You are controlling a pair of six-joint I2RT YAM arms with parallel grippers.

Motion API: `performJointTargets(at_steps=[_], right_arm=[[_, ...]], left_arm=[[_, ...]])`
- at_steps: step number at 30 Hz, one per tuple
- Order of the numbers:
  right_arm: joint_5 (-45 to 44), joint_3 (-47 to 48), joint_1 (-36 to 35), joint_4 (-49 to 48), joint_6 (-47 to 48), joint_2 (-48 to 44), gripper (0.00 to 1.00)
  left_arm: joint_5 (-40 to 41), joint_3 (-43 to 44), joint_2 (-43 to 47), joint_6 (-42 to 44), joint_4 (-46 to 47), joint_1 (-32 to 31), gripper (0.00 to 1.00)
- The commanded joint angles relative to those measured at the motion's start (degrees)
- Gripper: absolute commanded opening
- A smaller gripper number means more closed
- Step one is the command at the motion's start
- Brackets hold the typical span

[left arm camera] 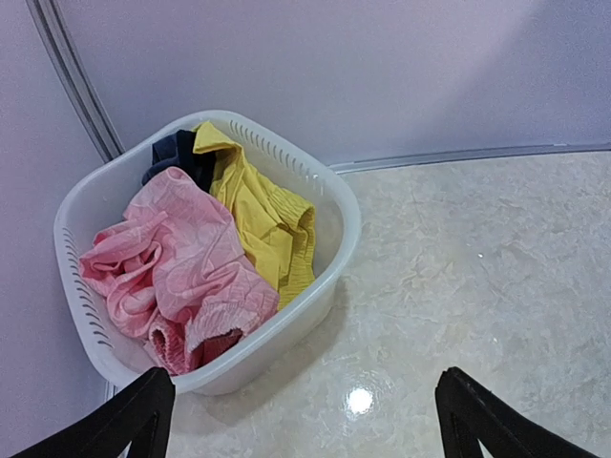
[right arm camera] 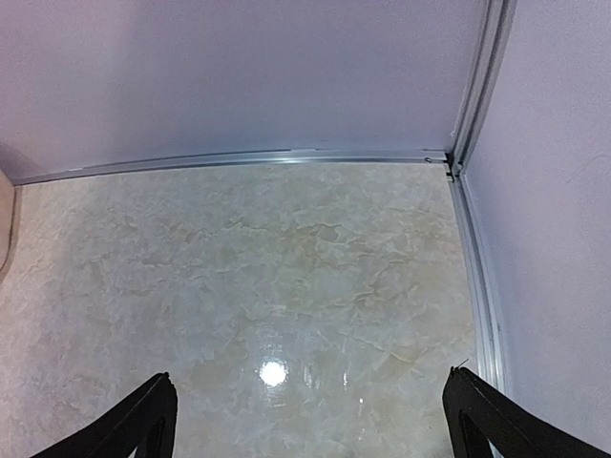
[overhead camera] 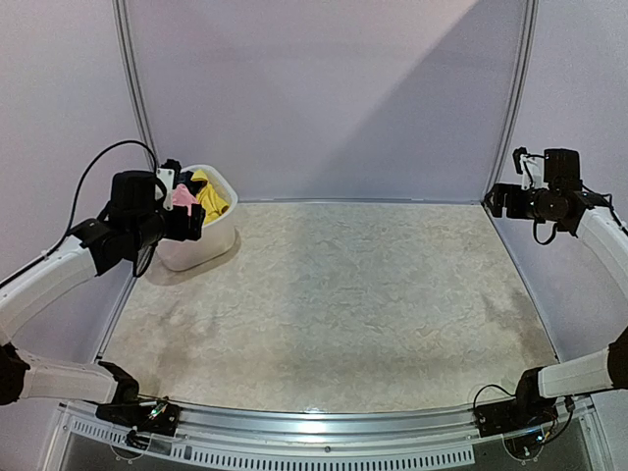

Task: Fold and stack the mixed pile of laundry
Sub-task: Pick up the crumpled shorts and place them in the bin.

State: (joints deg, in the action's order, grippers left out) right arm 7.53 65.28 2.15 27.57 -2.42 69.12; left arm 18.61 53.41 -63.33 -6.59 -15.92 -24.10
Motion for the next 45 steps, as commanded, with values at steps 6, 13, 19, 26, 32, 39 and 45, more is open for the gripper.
performJointTargets(at_steps=[6, 13, 19, 26, 32, 39, 45], right_arm=[[16.88, -2.88, 0.13, 0.7, 11.55, -2.78, 0.99], [20.77, -0.9, 0.13, 0.47, 9.74, -1.7, 0.99], [22.4, -0.46, 0.13, 0.92, 9.09, -0.93, 0.99], [22.3, -0.21, 0.13, 2.18, 9.34, -1.1, 0.99], [22.38, 0.09, 0.13, 2.55, 9.57, -0.44, 0.99], [22.68, 0.35, 0.13, 2.85, 9.75, 0.37, 0.99], [22.77, 0.29, 0.13, 2.81, 9.93, 0.75, 0.99]], left_arm=[[13.15, 30.59, -15.56, 0.95, -22.07, -0.52, 0.94], [13.0, 50.46, -30.97, -3.56, -32.87, 2.69, 0.94], [11.27, 57.94, -40.47, -7.17, -34.05, 6.43, 0.88], [6.95, 67.61, -51.4, -10.6, -38.71, 11.69, 0.8], [8.65, 70.54, -59.12, -13.81, -45.11, 13.29, 0.8], [6.33, 67.49, -61.03, -14.74, -45.2, 14.55, 0.74], [2.76, 65.26, -61.8, -14.68, -44.35, 15.82, 0.63]])
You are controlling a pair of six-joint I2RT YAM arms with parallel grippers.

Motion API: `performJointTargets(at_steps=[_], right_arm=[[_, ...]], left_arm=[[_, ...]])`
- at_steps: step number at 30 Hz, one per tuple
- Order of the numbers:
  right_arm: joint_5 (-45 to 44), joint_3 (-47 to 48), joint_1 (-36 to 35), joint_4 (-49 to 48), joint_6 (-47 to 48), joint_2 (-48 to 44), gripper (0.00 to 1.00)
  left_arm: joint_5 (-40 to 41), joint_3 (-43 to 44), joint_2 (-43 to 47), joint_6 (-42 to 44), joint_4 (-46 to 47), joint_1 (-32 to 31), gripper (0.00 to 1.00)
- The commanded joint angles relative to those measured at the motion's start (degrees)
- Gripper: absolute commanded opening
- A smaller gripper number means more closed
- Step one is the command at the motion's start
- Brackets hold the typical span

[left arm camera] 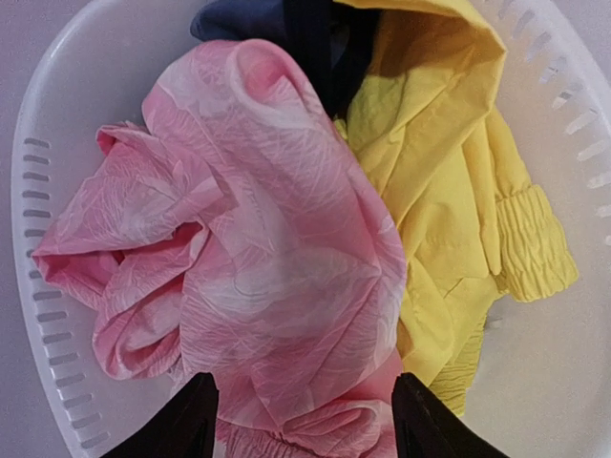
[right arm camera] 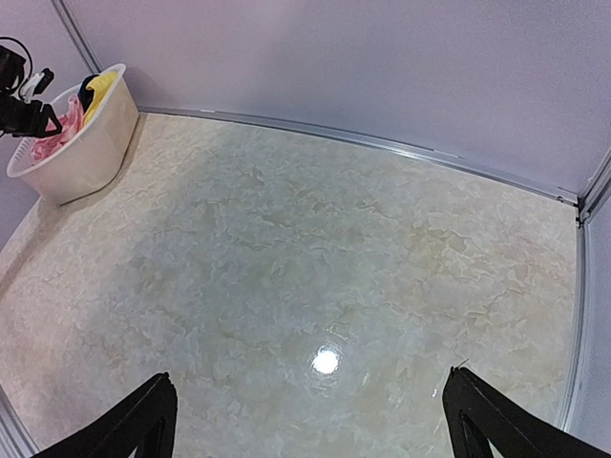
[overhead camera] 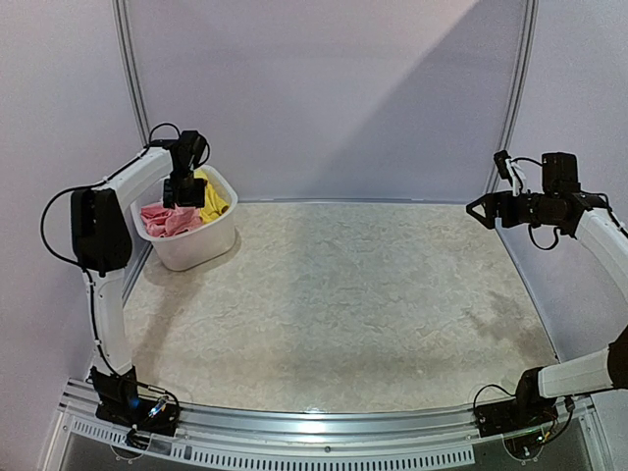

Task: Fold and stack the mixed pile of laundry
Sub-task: Pick up the crumpled shorts and place them in the bin.

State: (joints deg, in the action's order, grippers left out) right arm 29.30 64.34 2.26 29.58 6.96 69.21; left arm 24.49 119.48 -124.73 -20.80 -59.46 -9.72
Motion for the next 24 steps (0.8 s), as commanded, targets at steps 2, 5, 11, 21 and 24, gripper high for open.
performJointTargets(at_steps=[2, 5, 11, 21, 24], right_arm=[[1.04, 1.18, 0.02, 0.72, 0.51, 0.75, 0.99], [1.07, 1.18, 0.02, 0.6, 0.53, 0.82, 0.99], [1.19, 0.83, 0.02, 0.49, 0.59, 0.51, 0.99], [1.19, 0.38, 0.02, 0.54, 0.67, -0.45, 0.99], [1.24, 0.24, 0.02, 0.45, 0.77, -0.64, 0.99]], left_arm=[[-4.14, -0.85, -1.03, -0.47, -0.86, 1.84, 0.63], [-4.89, -0.83, -1.75, -0.17, -0.79, 2.13, 0.63], [-7.23, -0.51, -2.48, 0.45, -0.63, 2.43, 0.53], [-9.25, 3.87, -3.99, 1.57, -3.37, 2.51, 0.1], [-9.05, 3.99, 0.2, 1.09, -2.5, 2.55, 0.0]])
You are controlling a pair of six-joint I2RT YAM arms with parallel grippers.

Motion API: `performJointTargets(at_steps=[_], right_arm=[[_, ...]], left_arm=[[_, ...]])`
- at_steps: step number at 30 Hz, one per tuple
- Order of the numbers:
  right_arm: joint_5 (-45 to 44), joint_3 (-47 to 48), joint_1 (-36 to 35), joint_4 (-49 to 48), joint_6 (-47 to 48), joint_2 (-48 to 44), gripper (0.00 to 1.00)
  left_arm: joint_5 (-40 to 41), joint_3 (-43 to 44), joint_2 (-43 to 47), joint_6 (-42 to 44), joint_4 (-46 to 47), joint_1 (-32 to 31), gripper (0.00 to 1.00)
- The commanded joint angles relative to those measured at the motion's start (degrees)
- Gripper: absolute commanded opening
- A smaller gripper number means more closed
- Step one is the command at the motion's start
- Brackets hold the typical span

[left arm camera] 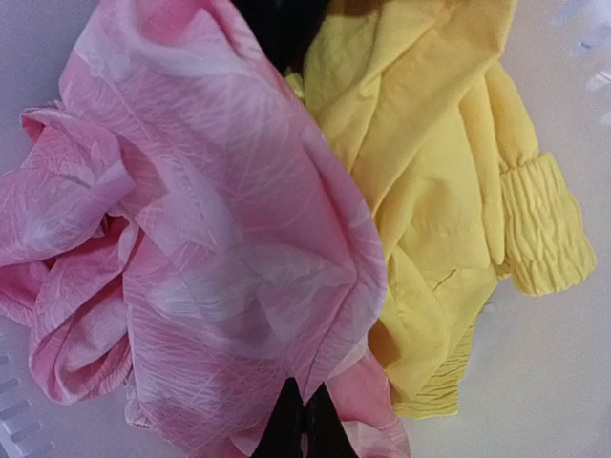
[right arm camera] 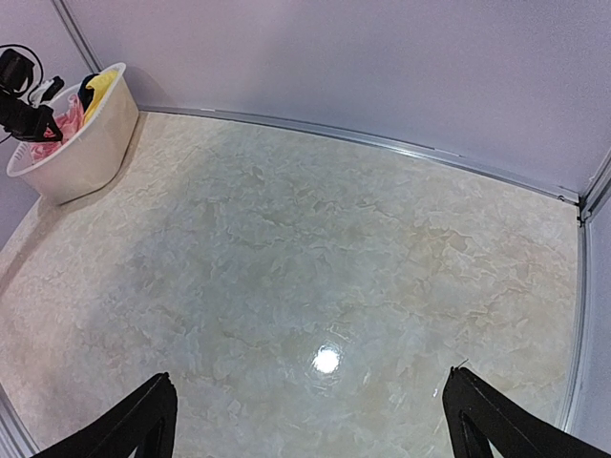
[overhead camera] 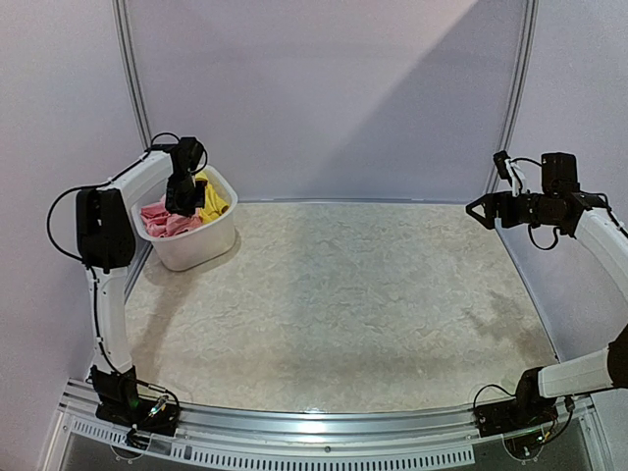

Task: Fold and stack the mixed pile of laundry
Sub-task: Pick up the crumpled shorts and place them in the bin, then place the crumpled shorts at the center of the board.

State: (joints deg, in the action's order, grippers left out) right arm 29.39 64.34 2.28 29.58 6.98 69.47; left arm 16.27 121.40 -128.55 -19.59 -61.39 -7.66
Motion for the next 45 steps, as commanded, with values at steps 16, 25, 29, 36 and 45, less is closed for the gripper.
performJointTargets(at_steps=[16, 25, 29, 36, 45], right_arm=[[2.85, 0.8, 0.0, -0.23, 0.31, -0.38, 0.99], [12.71, 4.16, -0.06, 3.71, 3.21, -0.52, 0.99], [20.45, 8.82, -0.83, 9.7, 7.65, -0.3, 0.99], [26.03, 13.27, -1.92, 17.06, 12.3, -1.14, 0.99], [30.18, 11.21, -1.87, 17.28, 11.79, -2.58, 0.99]], left_arm=[[-6.99, 6.63, 30.43, -5.82, 6.89, -1.37, 0.0], [-11.26, 0.6, 42.58, -9.28, 12.3, -11.19, 0.0], [-17.35, -5.12, 46.63, -12.25, 16.78, -16.33, 0.0], [-25.12, -9.53, 47.35, -15.09, 18.33, -25.56, 0.0], [-32.94, -5.03, 31.11, -15.76, 22.44, -37.63, 0.0]])
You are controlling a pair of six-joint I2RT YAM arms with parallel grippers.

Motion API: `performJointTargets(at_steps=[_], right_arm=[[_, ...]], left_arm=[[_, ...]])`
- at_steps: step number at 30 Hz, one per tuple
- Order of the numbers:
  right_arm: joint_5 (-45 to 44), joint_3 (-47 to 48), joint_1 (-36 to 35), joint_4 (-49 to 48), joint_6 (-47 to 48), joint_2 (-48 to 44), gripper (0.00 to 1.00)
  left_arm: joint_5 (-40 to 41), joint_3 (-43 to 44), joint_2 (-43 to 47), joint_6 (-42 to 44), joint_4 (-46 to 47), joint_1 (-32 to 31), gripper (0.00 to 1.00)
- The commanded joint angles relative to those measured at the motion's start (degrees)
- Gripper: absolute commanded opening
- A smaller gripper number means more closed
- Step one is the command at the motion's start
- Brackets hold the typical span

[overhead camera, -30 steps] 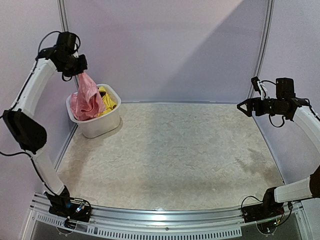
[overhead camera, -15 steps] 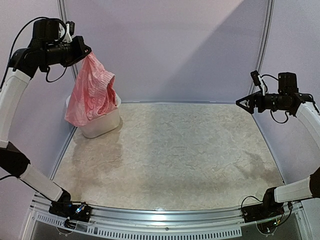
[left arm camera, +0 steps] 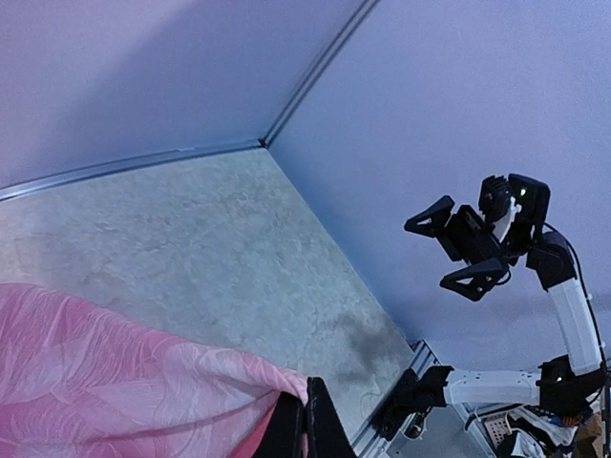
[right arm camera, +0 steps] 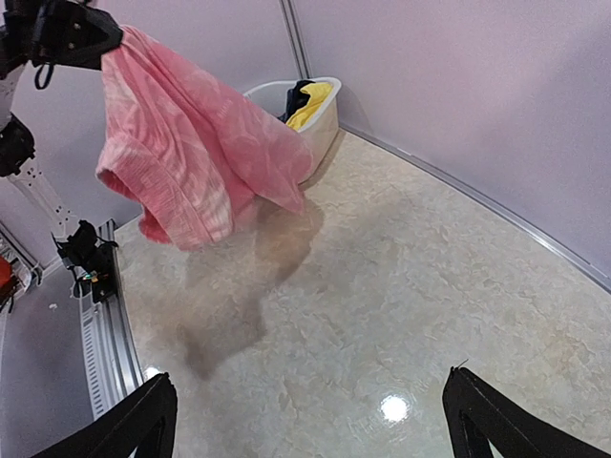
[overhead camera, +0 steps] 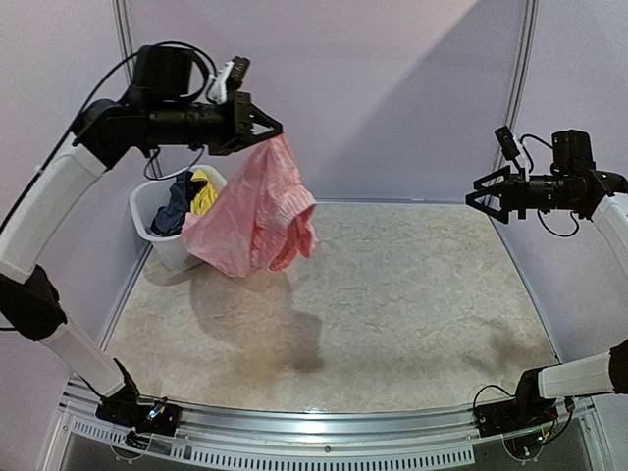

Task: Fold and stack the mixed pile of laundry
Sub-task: Place the crumpled shorts at the center of the board, then pick up the crumpled shorts from the center of the board.

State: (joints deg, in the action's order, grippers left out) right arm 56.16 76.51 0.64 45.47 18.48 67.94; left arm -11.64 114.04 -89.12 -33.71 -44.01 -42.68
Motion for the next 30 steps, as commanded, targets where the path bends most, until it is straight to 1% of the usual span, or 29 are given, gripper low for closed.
performJointTargets(at_steps=[1, 3, 4, 6, 7, 8, 9, 10, 12, 15, 18, 21, 23, 27, 28, 30], right_arm=[[3.77, -1.15, -0.24, 1.14, -0.3, -1.19, 0.99], [4.02, -1.34, -0.28, 0.95, -0.99, -1.35, 0.99], [3.89, -1.43, -0.25, 0.98, -1.17, -1.47, 0.99], [3.21, -1.6, -0.26, 1.14, -1.35, -1.66, 0.99], [2.29, -1.81, -0.27, 0.9, -1.39, -1.74, 0.99], [0.56, -2.19, -0.27, 0.25, -1.69, -1.82, 0.99], [-2.03, -2.66, -0.29, -0.65, -2.35, -1.8, 0.99], [-4.89, -3.21, -1.16, -1.22, -3.05, -1.73, 0.98], [-10.49, -4.0, -3.27, -0.45, -2.01, -1.25, 0.97], [-18.06, -5.09, -7.81, 3.66, 7.26, 0.92, 0.94], [-23.6, -6.45, -13.68, 6.46, 16.0, 4.38, 0.83], [-27.76, -7.63, -20.7, 9.58, 25.25, 9.32, 0.7], [-32.68, -9.98, -25.67, 9.1, 30.3, 12.34, 0.62], [-43.2, -18.09, -34.68, 3.34, 35.83, 14.56, 0.56], [-44.52, -19.49, -36.57, 2.29, 36.38, 14.52, 0.55], [-45.93, -21.33, -38.19, 0.87, 36.85, 14.01, 0.55]], left_arm=[[-6.17, 3.49, -10.98, -2.6, 6.17, -3.05, 0.0], [-8.31, 6.65, -16.97, -5.17, 8.07, -3.66, 0.0], [-9.75, 8.71, -20.25, -5.78, 9.01, -3.72, 0.1], [-10.55, 14.6, -26.46, -5.52, 7.84, -3.54, 0.52], [-10.08, 17.6, -29.22, -4.47, 6.18, -3.18, 0.67], [-9.28, 20.19, -31.52, -3.25, 4.1, -2.54, 0.76], [-8.5, 22.71, -33.14, -2.14, 1.84, -1.65, 0.8], [-7.78, 24.06, -34.07, -1.35, -0.15, -0.39, 0.82], [-5.25, 22.94, -33.42, 0.34, -3.32, 2.41, 0.83], [1.63, 14.73, -28.31, 6.14, -7.26, 6.01, 0.83], [8.34, 4.78, -21.49, 12.26, -10.19, 8.46, 0.82], [14.61, -3.48, -16.52, 16.14, -12.82, 10.28, 0.8], [18.11, -9.08, -13.34, 17.8, -13.48, 11.19, 0.8], [19.65, -19.45, -8.59, 18.76, -13.29, 12.2, 0.78], [19.78, -21.37, -7.59, 18.97, -13.06, 12.32, 0.78], [19.19, -24.74, -5.91, 19.64, -11.99, 12.44, 0.76]])
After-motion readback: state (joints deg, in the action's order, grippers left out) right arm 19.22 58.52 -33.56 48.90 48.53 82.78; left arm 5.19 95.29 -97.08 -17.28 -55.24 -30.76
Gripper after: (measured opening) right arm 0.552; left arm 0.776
